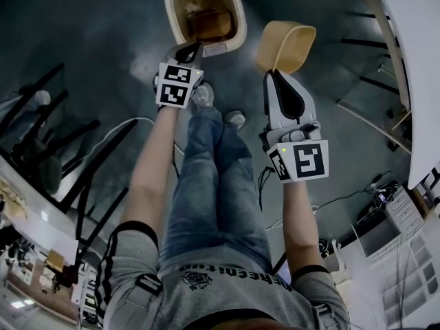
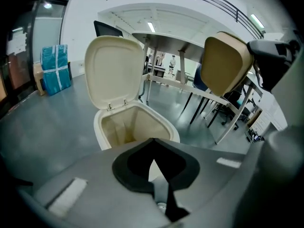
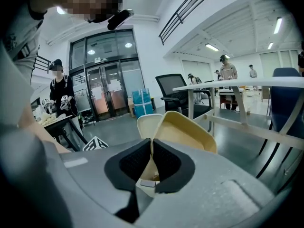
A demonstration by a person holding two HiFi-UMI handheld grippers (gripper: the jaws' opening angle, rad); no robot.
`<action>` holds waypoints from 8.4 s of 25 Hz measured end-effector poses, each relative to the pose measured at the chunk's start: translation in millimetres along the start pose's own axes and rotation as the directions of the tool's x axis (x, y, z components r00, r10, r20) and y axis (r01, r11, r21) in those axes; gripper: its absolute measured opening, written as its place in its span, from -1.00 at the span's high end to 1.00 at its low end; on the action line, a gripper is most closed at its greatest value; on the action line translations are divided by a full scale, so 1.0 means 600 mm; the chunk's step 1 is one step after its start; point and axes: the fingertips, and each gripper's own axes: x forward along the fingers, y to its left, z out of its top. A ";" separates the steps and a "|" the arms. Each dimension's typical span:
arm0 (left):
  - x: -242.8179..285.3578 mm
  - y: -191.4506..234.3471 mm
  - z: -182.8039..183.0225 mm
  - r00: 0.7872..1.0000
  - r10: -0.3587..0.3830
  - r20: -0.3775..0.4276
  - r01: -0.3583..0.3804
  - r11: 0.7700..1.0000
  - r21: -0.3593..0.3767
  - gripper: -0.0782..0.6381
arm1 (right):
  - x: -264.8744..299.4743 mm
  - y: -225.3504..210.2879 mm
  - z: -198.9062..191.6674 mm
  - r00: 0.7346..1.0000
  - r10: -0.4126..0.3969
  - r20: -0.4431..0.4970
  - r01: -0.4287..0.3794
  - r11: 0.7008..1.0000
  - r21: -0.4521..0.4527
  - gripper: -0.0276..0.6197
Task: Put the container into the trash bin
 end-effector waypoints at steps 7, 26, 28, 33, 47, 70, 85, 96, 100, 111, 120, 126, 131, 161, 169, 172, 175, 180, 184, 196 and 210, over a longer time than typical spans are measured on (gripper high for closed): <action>-0.047 0.017 0.054 0.992 0.015 0.121 -0.012 0.999 -0.030 0.74 | 0.028 0.022 0.012 0.999 0.042 0.003 -0.042 0.999 -0.018 0.84; -0.198 0.065 0.153 0.922 0.081 0.380 -0.051 0.995 -0.088 0.74 | 0.101 0.083 0.040 0.989 0.148 -0.012 -0.149 0.986 -0.072 0.84; -0.215 0.066 0.165 0.907 0.079 0.413 -0.054 0.996 -0.073 0.75 | 0.110 0.090 0.041 0.987 0.159 -0.013 -0.160 0.984 -0.075 0.84; -0.248 0.073 0.180 0.885 0.083 0.458 -0.068 0.996 -0.048 0.76 | 0.129 0.103 0.038 0.983 0.183 -0.023 -0.185 0.980 -0.081 0.84; -0.308 0.093 0.192 0.813 0.097 0.575 -0.089 0.995 -0.042 0.76 | 0.192 0.126 -0.014 0.964 0.241 -0.110 -0.252 0.962 -0.105 0.84; -0.320 0.124 0.151 0.823 0.123 0.554 -0.087 0.992 -0.090 0.75 | 0.299 0.123 -0.194 0.861 0.284 -0.422 -0.379 0.912 -0.159 0.85; -0.324 0.150 0.130 0.825 0.145 0.546 -0.103 0.989 -0.107 0.75 | 0.343 0.081 -0.285 0.786 0.188 -0.589 -0.411 0.871 -0.270 0.84; -0.320 0.164 0.115 0.834 0.160 0.528 -0.114 0.986 -0.119 0.75 | 0.371 0.061 -0.333 0.714 0.112 -0.691 -0.463 0.816 -0.346 0.84; -0.320 0.169 0.115 0.833 0.164 0.528 -0.117 0.986 -0.123 0.75 | 0.374 0.053 -0.349 0.692 0.078 -0.717 -0.477 0.795 -0.374 0.84; -0.317 0.177 0.108 0.839 0.171 0.516 -0.121 0.984 -0.129 0.75 | 0.393 0.028 -0.367 0.695 -0.043 -0.718 -0.445 0.758 -0.476 0.66; -0.316 0.172 0.114 0.838 0.162 0.521 -0.116 0.986 -0.119 0.75 | 0.378 0.043 -0.355 0.709 0.023 -0.705 -0.415 0.821 -0.391 0.91; -0.312 0.157 0.130 0.834 0.144 0.532 -0.104 0.989 -0.104 0.75 | 0.363 0.043 -0.312 0.774 0.092 -0.626 -0.336 0.898 -0.284 0.91; -0.308 0.135 0.150 0.829 0.120 0.547 -0.089 0.993 -0.083 0.75 | 0.338 0.040 -0.270 0.830 0.106 -0.548 -0.270 0.935 -0.228 0.91; -0.413 0.004 0.238 0.818 0.091 0.567 -0.093 0.995 -0.026 0.75 | 0.099 0.074 -0.032 0.974 0.109 -0.196 -0.139 0.979 -0.147 0.91; -0.469 -0.027 0.259 0.808 0.101 0.581 -0.108 0.994 -0.022 0.76 | 0.036 0.093 0.036 0.988 0.102 -0.113 -0.116 0.985 -0.126 0.91; -0.487 -0.037 0.264 0.803 0.101 0.588 -0.112 0.994 -0.018 0.76 | 0.014 0.099 0.060 0.991 0.099 -0.086 -0.109 0.986 -0.124 0.91; -0.508 -0.049 0.279 0.800 0.100 0.591 -0.116 0.993 -0.012 0.76 | -0.009 0.103 0.086 0.994 0.092 -0.058 -0.098 0.989 -0.115 0.91; -0.536 -0.060 0.300 0.781 0.108 0.615 -0.125 0.992 -0.016 0.76 | -0.040 0.105 0.130 0.997 0.083 -0.010 -0.084 0.992 -0.095 0.91; -0.556 -0.074 0.318 0.773 0.114 0.624 -0.131 0.991 -0.018 0.76 | -0.062 0.107 0.159 0.996 0.083 0.024 -0.080 0.993 -0.090 0.91; -0.603 -0.108 0.346 0.733 0.098 0.673 -0.136 0.991 0.004 0.76 | -0.116 0.134 0.229 0.990 0.103 0.099 -0.089 0.987 -0.136 0.91; -0.657 -0.156 0.385 0.690 0.074 0.720 -0.137 0.990 0.030 0.76 | -0.175 0.157 0.292 0.977 0.110 0.181 -0.073 0.977 -0.199 0.91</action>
